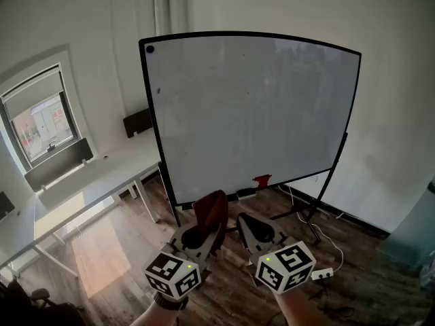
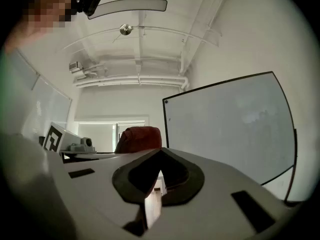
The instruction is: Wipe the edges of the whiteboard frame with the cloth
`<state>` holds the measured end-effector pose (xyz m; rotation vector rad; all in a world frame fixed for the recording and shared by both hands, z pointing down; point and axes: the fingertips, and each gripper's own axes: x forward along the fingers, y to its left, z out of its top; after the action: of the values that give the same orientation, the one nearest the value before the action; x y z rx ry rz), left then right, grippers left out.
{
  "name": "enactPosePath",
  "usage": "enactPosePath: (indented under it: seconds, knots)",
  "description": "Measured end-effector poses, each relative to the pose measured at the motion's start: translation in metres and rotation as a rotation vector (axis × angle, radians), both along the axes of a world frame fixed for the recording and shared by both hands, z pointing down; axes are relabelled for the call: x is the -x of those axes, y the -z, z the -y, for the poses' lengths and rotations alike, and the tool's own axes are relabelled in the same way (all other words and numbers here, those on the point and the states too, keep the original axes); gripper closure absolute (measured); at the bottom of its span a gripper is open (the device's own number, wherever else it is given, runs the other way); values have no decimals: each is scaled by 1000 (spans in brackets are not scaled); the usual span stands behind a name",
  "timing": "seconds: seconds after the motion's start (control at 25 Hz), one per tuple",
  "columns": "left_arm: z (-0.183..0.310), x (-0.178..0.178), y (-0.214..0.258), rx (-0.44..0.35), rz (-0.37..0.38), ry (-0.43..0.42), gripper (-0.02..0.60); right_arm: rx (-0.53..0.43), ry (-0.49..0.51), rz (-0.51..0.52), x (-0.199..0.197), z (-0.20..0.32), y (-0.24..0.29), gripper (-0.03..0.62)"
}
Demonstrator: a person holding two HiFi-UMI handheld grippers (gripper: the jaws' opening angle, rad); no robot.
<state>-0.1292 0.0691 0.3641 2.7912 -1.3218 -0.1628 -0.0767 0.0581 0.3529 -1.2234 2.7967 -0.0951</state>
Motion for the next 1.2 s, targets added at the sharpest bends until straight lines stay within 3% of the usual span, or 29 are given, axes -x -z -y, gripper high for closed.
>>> enactPosePath:
  seconds: [0.52,0.92,1.2]
  knots:
    - [14,-6,1,-10,32,23,517,13,38,16,-8,8,-3,592]
    - [46,2,46,-52,11,119,517,29,131,27,-21,26,14,591]
    - [74,7,61,-61,15,161,517,-6,159,50,-3,63,48,591]
